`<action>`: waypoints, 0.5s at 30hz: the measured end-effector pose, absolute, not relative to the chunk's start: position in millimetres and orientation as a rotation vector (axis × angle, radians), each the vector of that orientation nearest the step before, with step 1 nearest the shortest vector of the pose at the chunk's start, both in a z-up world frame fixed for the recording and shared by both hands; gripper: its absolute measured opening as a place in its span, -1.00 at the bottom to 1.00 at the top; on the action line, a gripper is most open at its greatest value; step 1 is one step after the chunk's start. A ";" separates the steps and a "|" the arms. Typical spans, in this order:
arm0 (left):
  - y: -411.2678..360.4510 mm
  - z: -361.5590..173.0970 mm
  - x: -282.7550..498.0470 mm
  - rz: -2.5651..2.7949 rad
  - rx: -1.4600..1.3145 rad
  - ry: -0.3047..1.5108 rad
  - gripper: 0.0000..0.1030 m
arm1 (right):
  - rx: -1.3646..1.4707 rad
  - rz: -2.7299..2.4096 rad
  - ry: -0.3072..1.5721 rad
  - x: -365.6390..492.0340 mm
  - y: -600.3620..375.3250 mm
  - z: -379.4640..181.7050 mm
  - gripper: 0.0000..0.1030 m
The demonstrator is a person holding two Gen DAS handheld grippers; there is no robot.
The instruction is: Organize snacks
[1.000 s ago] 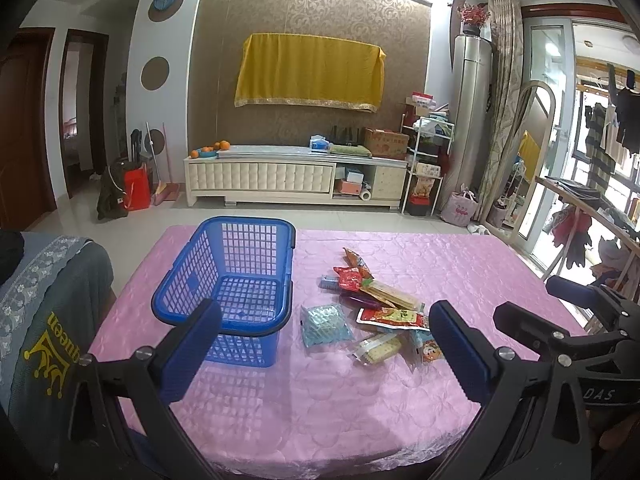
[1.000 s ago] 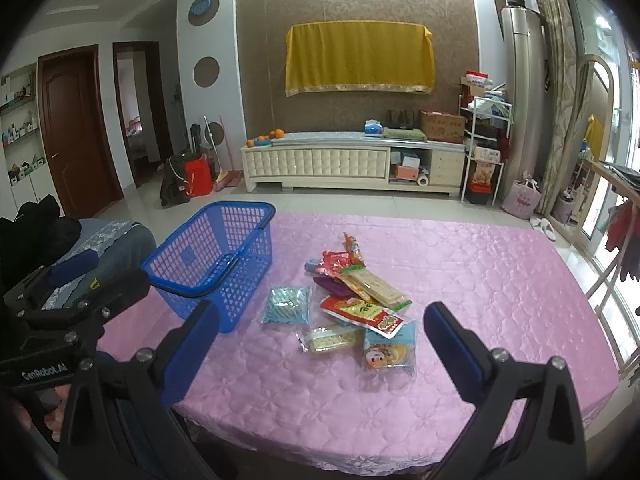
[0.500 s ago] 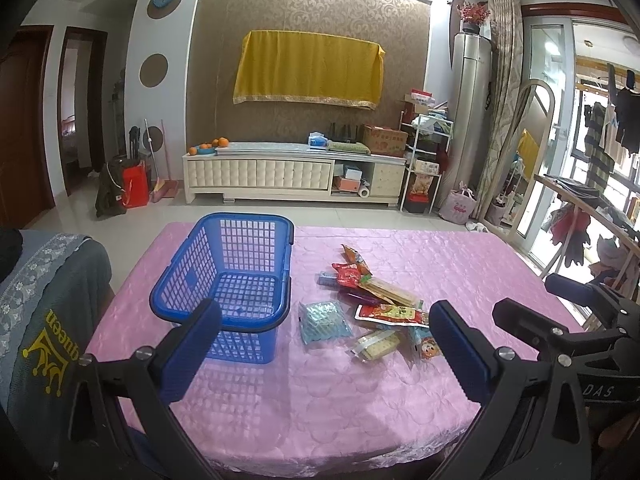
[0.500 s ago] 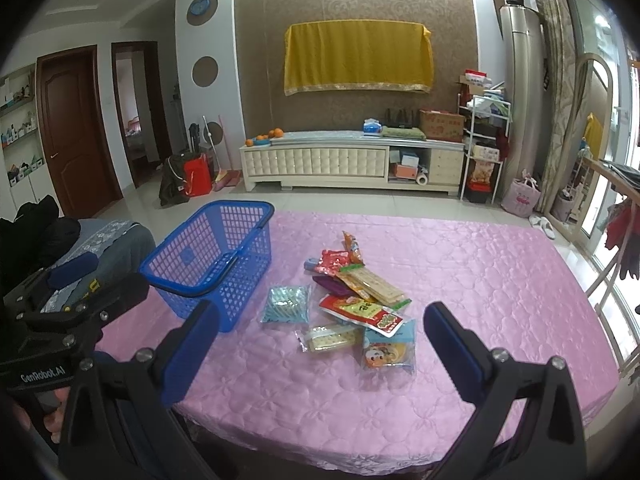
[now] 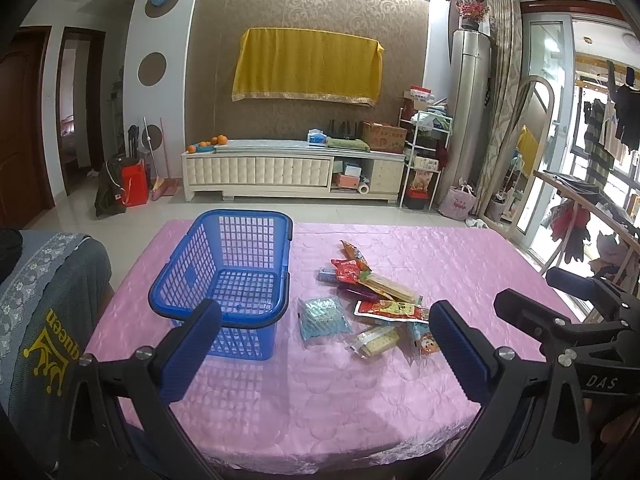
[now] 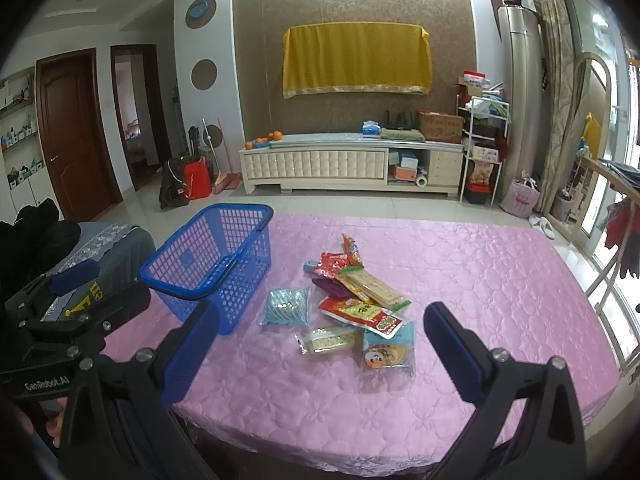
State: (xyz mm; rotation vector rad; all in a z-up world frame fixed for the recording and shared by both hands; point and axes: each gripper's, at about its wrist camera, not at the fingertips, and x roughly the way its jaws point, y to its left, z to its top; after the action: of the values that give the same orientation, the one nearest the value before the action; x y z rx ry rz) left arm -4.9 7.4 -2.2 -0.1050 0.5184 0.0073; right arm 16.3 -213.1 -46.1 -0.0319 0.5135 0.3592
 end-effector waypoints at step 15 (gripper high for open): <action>7.4 -0.9 -7.8 0.018 -0.108 0.522 0.99 | -0.036 0.356 0.521 16.7 -211.9 -43.4 1.00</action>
State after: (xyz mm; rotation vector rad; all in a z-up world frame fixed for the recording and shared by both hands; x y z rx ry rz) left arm -7.8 7.4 -0.9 -0.1077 0.5216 0.0180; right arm 16.7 -211.9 -43.4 -0.0359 0.5210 0.3559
